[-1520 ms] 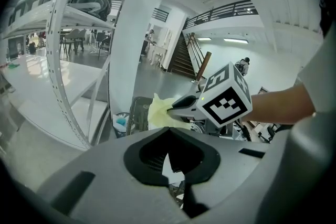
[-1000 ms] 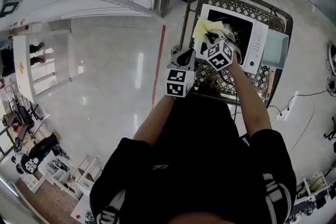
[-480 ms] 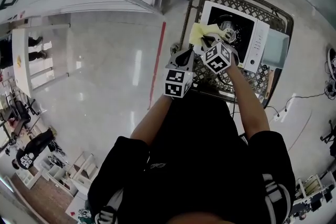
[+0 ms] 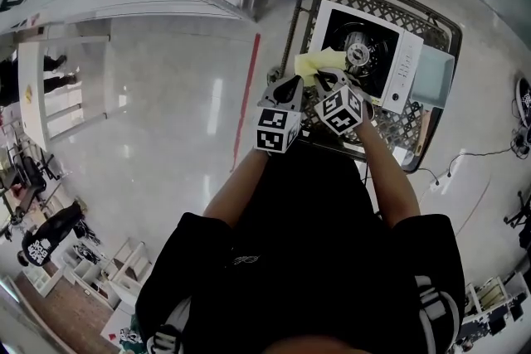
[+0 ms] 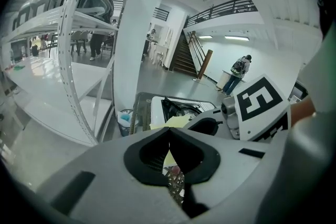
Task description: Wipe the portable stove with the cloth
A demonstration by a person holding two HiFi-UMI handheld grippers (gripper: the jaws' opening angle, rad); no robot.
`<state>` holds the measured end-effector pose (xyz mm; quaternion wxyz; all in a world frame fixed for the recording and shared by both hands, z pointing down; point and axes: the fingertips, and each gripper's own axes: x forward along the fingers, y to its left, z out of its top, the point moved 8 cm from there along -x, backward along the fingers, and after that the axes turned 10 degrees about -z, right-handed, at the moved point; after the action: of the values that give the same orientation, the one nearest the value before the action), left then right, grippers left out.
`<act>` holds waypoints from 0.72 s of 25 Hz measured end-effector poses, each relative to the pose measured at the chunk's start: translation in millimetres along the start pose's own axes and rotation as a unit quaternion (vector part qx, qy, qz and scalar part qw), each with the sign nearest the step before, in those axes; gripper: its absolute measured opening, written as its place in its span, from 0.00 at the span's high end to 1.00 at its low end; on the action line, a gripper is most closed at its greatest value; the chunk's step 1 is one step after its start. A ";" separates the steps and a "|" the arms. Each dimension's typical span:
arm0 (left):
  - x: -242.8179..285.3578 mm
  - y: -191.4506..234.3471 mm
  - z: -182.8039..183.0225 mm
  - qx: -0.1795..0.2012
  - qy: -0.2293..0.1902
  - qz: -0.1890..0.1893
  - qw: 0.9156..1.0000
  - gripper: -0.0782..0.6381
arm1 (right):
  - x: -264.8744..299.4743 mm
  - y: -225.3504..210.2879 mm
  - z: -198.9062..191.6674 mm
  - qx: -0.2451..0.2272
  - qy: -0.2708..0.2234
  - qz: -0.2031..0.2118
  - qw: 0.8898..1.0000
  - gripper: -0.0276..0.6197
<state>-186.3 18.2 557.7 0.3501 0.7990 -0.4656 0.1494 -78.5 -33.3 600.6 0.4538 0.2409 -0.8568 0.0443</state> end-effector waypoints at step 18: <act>9.4 -13.8 -0.6 0.013 0.017 -0.011 1.000 0.87 | -24.1 21.3 -50.8 0.041 0.010 -0.008 0.999 0.94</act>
<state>-169.6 17.0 557.6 0.3496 0.8058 -0.4487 0.1649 -38.4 9.5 614.0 0.4522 0.2654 -0.8479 0.0780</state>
